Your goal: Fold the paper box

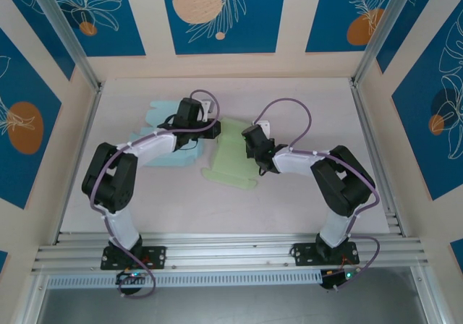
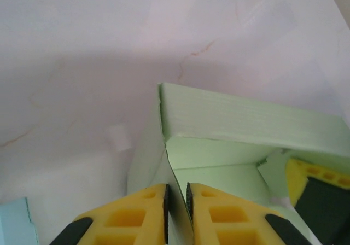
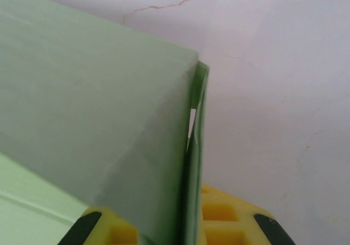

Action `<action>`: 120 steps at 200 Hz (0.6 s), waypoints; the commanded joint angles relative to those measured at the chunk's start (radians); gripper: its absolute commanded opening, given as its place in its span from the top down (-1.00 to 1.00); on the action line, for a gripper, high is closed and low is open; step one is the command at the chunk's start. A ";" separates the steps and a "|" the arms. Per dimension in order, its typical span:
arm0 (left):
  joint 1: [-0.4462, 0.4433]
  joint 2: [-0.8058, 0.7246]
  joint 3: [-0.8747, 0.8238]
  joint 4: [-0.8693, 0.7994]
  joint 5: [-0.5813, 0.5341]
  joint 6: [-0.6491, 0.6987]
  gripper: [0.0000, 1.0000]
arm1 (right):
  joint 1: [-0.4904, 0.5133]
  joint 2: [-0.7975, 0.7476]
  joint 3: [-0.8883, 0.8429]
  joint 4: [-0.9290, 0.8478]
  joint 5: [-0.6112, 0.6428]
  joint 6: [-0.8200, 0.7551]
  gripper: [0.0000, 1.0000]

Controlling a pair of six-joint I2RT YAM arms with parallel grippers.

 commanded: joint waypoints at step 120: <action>-0.015 0.111 0.182 0.083 -0.043 -0.299 0.89 | 0.067 0.047 0.043 0.030 0.052 -0.084 1.00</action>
